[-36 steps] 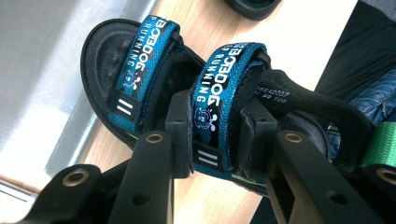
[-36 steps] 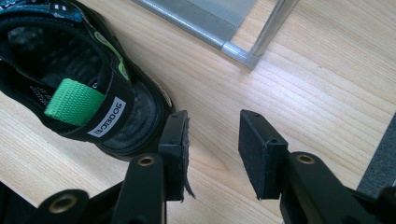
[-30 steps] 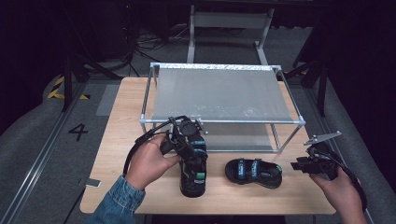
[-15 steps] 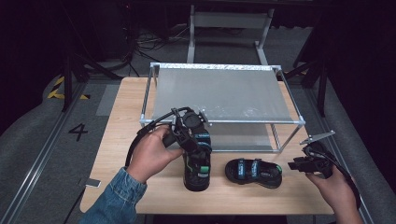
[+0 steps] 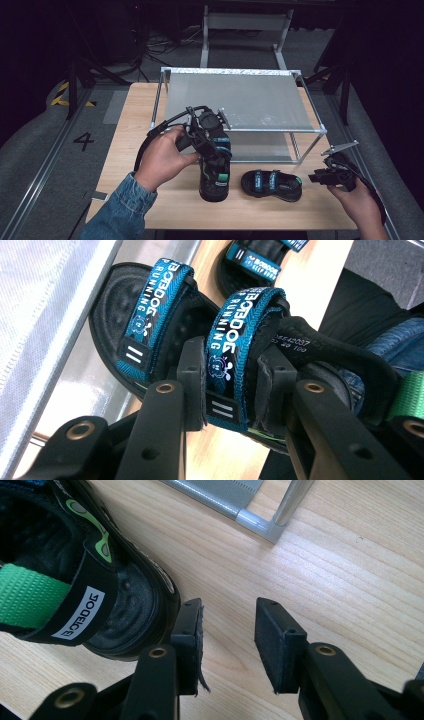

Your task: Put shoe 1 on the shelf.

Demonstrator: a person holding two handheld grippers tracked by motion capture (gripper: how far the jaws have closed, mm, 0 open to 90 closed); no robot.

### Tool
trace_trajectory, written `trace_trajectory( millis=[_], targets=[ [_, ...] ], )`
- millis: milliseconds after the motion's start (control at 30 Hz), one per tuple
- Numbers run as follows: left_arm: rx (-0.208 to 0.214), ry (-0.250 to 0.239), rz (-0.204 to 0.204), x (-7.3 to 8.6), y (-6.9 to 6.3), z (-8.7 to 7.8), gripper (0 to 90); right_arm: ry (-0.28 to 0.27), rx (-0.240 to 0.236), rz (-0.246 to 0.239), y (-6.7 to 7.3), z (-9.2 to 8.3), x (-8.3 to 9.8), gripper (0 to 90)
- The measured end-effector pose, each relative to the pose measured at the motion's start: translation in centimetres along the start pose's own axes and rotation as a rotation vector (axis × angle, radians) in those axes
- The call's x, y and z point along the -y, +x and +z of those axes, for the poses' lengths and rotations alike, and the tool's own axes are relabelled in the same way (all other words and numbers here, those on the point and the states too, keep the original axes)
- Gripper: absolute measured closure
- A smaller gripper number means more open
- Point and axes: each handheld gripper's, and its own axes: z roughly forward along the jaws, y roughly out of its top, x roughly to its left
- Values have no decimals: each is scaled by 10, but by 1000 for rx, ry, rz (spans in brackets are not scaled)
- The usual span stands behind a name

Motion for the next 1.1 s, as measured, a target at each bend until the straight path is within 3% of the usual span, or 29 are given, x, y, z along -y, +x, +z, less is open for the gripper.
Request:
trace_trajectory(
  millis=[400, 467, 833, 1100],
  targets=[
    [26, 1, 15, -4, -11, -15, 699, -3, -3, 3, -1, 0, 1, 641],
    [18, 1, 33, -6, -12, -19, 699, -2, -3, 3, -1, 0, 1, 640],
    [-12, -11, 25, -12, -15, -41, 699, 2, -13, 5, -2, 4, 2, 640],
    [-37, -25, 23, -22, -7, -55, 699, 7, -13, 11, -4, 4, 5, 640]
  ],
)
